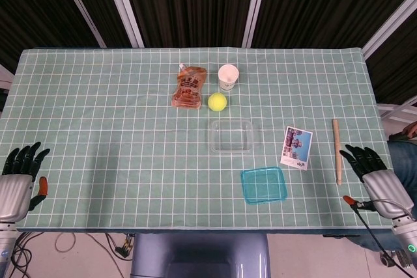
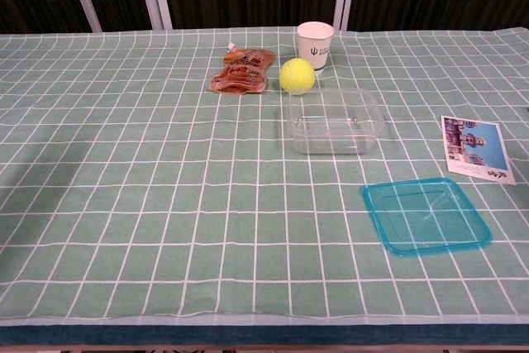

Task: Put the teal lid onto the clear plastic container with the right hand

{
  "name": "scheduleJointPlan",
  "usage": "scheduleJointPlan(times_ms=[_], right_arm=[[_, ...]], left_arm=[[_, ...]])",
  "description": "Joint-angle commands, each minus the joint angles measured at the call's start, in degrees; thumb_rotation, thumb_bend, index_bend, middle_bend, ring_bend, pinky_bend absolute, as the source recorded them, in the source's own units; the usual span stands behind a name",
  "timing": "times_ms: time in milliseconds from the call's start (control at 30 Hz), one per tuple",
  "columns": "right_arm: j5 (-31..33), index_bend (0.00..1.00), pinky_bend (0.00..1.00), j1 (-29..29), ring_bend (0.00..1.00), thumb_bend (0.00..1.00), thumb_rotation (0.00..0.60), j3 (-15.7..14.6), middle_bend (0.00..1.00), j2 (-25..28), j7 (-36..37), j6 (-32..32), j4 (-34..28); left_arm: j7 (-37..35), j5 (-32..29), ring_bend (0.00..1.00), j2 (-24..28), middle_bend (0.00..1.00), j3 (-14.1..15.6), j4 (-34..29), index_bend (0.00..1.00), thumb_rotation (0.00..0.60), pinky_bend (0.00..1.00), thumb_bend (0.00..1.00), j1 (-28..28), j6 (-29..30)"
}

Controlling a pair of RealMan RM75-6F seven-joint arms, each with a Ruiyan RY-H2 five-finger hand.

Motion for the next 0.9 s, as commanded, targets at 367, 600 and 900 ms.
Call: scheduleJointPlan(times_ms=[367,600,900], right_arm=[[5.6,0.00,0.00,9.2,0.00,0.20,0.600,1.5,0.02,2.2,-8.9,-15.1,-10.1],[14.6,0.00,0.00,10.9,0.00,0.20,0.600,2.5,0.02,-0.6,-15.2,-21.3,-13.5],[23.4,0.00,0.00,12.0,0.00,0.20,0.600,2.8,0.02,-4.5,-28.4,-22.8,-17.8]], left_arm=[[0.4,-1.0,0.00,-0.1,0.00,-0.3,-0.3,0.11,0.600,0.00,0.65,0.1,-0.1],[0.7,-1.1,0.00,-0.1,0.00,-0.5,-0.1,0.11,0.600,0.00,0.65,0.1,0.2],[0.8,-1.1,0.00,-0.3,0.00,-0.5,0.1,0.11,0.600,0.00,0.65,0.2,0.4]])
